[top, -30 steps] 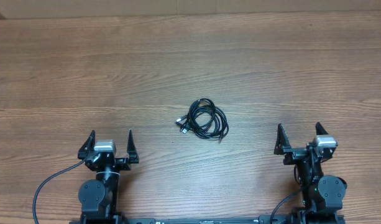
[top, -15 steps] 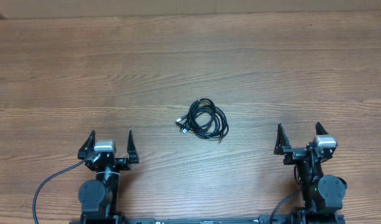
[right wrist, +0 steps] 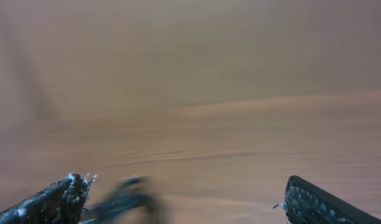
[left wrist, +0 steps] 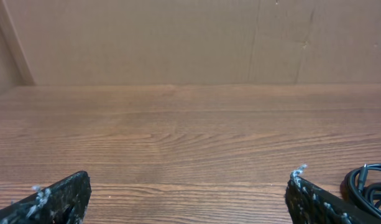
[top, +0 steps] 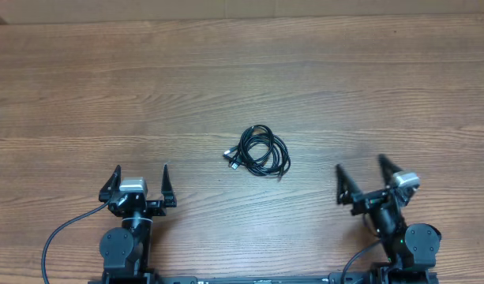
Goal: Untangle cables
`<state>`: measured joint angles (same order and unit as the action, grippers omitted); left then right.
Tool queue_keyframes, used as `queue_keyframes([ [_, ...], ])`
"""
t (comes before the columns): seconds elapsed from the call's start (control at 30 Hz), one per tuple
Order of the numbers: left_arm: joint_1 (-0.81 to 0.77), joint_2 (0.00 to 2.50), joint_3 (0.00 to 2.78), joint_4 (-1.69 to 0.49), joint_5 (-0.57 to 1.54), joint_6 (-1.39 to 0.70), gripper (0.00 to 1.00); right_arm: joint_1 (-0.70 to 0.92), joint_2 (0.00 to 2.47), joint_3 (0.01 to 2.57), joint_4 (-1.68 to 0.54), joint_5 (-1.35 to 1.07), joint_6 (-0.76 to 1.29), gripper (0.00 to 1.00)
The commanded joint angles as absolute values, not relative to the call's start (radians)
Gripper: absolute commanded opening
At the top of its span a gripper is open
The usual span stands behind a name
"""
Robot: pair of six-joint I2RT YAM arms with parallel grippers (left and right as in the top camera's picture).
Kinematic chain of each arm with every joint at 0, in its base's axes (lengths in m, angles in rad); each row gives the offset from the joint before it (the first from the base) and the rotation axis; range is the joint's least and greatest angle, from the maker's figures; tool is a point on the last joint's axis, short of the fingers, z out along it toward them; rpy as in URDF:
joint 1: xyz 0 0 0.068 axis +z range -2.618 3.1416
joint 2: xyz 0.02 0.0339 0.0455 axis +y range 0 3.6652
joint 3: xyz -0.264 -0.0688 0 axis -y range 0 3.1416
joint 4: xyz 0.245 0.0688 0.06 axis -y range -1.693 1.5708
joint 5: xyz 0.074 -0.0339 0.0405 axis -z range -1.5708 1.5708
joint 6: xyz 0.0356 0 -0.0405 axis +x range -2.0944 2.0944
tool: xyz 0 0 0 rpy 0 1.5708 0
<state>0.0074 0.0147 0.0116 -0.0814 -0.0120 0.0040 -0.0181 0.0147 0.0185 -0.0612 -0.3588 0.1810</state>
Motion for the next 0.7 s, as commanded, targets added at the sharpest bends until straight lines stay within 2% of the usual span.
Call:
queue_keyframes([
  [0.0, 0.013, 0.004, 0.004, -0.078, -0.003, 0.023, 1.0, -0.017, 0.003, 0.009, -0.052, -0.767, 0.488, 1.0],
  [0.13, 0.013, 0.004, 0.004, -0.075, -0.004, 0.023, 1.0, -0.017, 0.003, 0.009, -0.029, -0.813, 0.637, 1.0],
  [0.33, 0.013, 0.004, 0.005, -0.076, 0.043, 0.01, 1.0, -0.022, 0.003, 0.034, 0.247, -0.796, 0.635, 1.0],
  [0.4, 0.013, 0.004, 0.005, -0.063, 0.12, -0.076, 1.0, -0.032, 0.003, 0.076, 0.285, -0.749, 0.624, 1.0],
  [0.53, 0.013, 0.004, 0.006, 0.114, 0.232, -0.209, 1.0, -0.065, 0.005, 0.232, 0.243, -0.678, 0.545, 1.0],
  [0.6, 0.013, 0.004, 0.022, 0.233, 0.317, -0.233, 1.0, -0.089, 0.016, 0.352, 0.125, -0.669, 0.455, 1.0],
  [0.67, 0.013, 0.005, 0.075, 0.26, 0.361, -0.241, 1.0, -0.109, 0.042, 0.483, -0.036, -0.643, 0.348, 1.0],
])
